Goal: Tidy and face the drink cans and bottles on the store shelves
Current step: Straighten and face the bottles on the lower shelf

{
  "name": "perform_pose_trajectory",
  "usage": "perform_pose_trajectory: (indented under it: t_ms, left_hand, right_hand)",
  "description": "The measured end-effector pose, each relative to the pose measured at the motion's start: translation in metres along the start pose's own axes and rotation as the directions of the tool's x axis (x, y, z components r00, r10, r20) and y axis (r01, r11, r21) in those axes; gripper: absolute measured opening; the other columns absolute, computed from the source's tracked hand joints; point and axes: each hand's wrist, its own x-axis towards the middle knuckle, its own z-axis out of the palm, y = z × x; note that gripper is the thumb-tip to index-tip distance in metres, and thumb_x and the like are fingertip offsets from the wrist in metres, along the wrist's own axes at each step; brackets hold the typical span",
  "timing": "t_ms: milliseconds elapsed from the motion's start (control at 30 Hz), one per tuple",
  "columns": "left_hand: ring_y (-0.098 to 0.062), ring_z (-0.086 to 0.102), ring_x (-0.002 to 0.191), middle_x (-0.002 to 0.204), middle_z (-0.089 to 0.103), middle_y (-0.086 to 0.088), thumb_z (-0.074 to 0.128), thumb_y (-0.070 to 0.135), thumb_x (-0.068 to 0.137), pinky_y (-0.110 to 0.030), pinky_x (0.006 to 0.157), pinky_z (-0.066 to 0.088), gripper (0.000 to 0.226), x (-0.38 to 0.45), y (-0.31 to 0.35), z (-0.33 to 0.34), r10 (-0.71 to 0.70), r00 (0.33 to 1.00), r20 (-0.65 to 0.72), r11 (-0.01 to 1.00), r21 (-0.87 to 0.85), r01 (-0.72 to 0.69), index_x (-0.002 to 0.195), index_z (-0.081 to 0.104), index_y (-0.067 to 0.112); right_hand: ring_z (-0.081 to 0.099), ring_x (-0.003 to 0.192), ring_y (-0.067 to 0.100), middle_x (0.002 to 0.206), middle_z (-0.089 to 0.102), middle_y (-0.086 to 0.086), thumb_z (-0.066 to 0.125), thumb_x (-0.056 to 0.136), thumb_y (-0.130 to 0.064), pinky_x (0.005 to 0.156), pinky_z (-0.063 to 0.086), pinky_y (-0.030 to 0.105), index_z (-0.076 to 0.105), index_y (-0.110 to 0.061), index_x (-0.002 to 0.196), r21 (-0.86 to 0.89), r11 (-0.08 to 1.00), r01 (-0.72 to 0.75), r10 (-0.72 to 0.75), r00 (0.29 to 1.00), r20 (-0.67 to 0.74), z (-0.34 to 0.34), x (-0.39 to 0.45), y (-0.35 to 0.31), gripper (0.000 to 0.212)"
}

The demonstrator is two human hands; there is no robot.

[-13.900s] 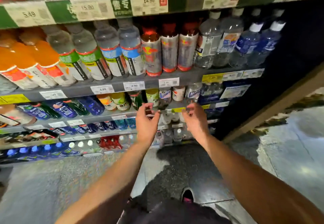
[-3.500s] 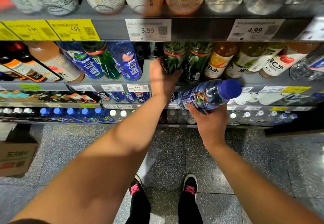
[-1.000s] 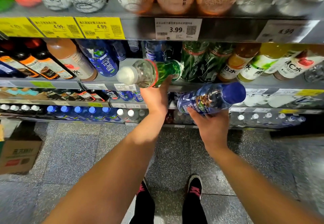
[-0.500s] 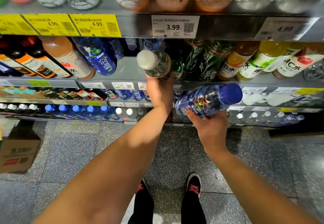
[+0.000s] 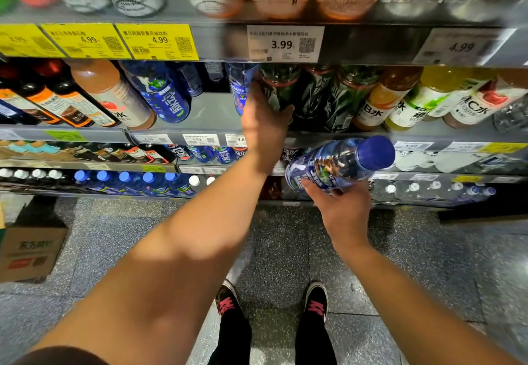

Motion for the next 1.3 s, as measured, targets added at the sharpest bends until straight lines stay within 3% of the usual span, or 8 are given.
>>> perform_pose_trajectory:
  t_ms: [200, 333, 467, 600, 733, 867, 1167, 1300]
  left_hand:
    - [-0.019, 0.063, 0.090, 0.098, 0.067, 0.000, 0.078, 0.024, 0.073, -0.023, 0.080, 0.049, 0.042, -0.009, -0.017, -0.018, 0.095, 0.995, -0.024, 0.980, 0.180, -0.089, 0.111, 0.063, 0.012]
    - [-0.013, 0.051, 0.086, 0.097, 0.052, -0.001, 0.073, 0.008, 0.074, -0.035, 0.086, 0.046, 0.037, 0.004, -0.036, -0.039, 0.024, 0.981, -0.195, 0.995, 0.095, -0.006, 0.107, 0.058, 0.008]
    - [-0.023, 0.053, 0.122, 0.133, 0.056, -0.011, 0.086, 0.025, 0.076, -0.032, 0.107, 0.039, 0.075, 0.033, -0.046, -0.039, -0.145, 0.989, -0.014, 0.982, 0.118, 0.146, 0.136, 0.046, 0.003]
    - [-0.016, 0.064, 0.090, 0.101, 0.067, 0.001, 0.087, 0.016, 0.075, -0.028, 0.081, 0.052, 0.049, 0.047, -0.044, -0.037, -0.161, 0.983, 0.088, 0.986, 0.067, 0.156, 0.108, 0.052, 0.011]
    - [-0.014, 0.063, 0.087, 0.100, 0.068, 0.002, 0.085, 0.015, 0.071, -0.007, 0.069, 0.045, 0.049, 0.044, -0.043, -0.042, -0.158, 0.987, 0.012, 0.986, 0.053, 0.157, 0.113, 0.058, 0.008]
    - [-0.020, 0.066, 0.087, 0.100, 0.071, -0.005, 0.078, 0.024, 0.064, -0.037, 0.085, 0.055, 0.051, 0.041, -0.058, -0.059, -0.174, 0.977, -0.122, 0.983, 0.032, 0.179, 0.111, 0.061, 0.012]
    - [-0.013, 0.065, 0.092, 0.105, 0.071, -0.006, 0.077, 0.003, 0.067, -0.044, 0.092, 0.055, 0.048, 0.042, -0.065, -0.104, -0.188, 0.976, -0.110, 0.977, -0.126, 0.174, 0.108, 0.061, 0.021]
    - [0.016, 0.061, 0.083, 0.106, 0.069, -0.002, 0.074, -0.008, 0.076, -0.008, 0.080, 0.049, 0.048, 0.043, -0.071, -0.116, -0.163, 0.981, -0.108, 0.976, -0.164, 0.144, 0.121, 0.059, 0.003]
  right_hand:
    - [0.067, 0.107, 0.012, 0.110, 0.072, -0.001, 0.081, 0.075, -0.041, 0.098, 0.053, 0.040, 0.059, -0.010, 0.120, 0.006, 1.000, 0.022, -0.022, 1.000, -0.011, 0.000, 0.002, 0.002, 0.059]
    - [0.065, 0.112, 0.016, 0.115, 0.070, -0.001, 0.082, 0.075, -0.043, 0.100, 0.052, 0.046, 0.056, -0.045, 0.115, 0.007, 0.999, 0.048, -0.048, 0.999, -0.021, 0.002, 0.003, 0.002, 0.048]
    - [0.066, 0.110, 0.016, 0.114, 0.071, -0.002, 0.084, 0.075, -0.039, 0.100, 0.051, 0.047, 0.058, -0.031, 0.118, 0.017, 0.999, 0.030, -0.030, 1.000, -0.006, 0.008, 0.003, 0.006, 0.050]
    - [0.067, 0.107, 0.013, 0.110, 0.071, -0.001, 0.085, 0.076, -0.021, 0.100, 0.052, 0.036, 0.059, -0.018, 0.120, 0.064, 0.998, -0.009, 0.008, 1.000, 0.018, 0.016, 0.000, 0.007, 0.051]
    - [0.067, 0.097, 0.000, 0.103, 0.072, -0.005, 0.085, 0.075, -0.022, 0.089, 0.052, 0.014, 0.061, -0.006, 0.119, -0.015, 1.000, 0.023, -0.023, 1.000, 0.005, 0.025, 0.001, 0.002, 0.052]
    - [0.067, 0.099, 0.001, 0.106, 0.072, -0.007, 0.085, 0.076, -0.025, 0.083, 0.051, 0.011, 0.060, -0.013, 0.119, -0.015, 0.999, 0.034, -0.034, 0.999, 0.014, 0.038, 0.005, -0.007, 0.051]
    - [0.060, 0.110, 0.007, 0.114, 0.068, -0.001, 0.080, 0.077, -0.044, 0.101, 0.042, 0.013, 0.067, -0.016, 0.115, -0.136, 0.982, 0.131, -0.127, 0.991, 0.036, 0.108, 0.032, -0.038, 0.049]
    - [0.047, 0.099, -0.016, 0.115, 0.062, 0.001, 0.080, 0.079, -0.036, 0.093, 0.026, -0.004, 0.060, -0.004, 0.120, -0.189, 0.968, 0.163, -0.169, 0.986, -0.013, 0.137, 0.048, -0.052, 0.056]
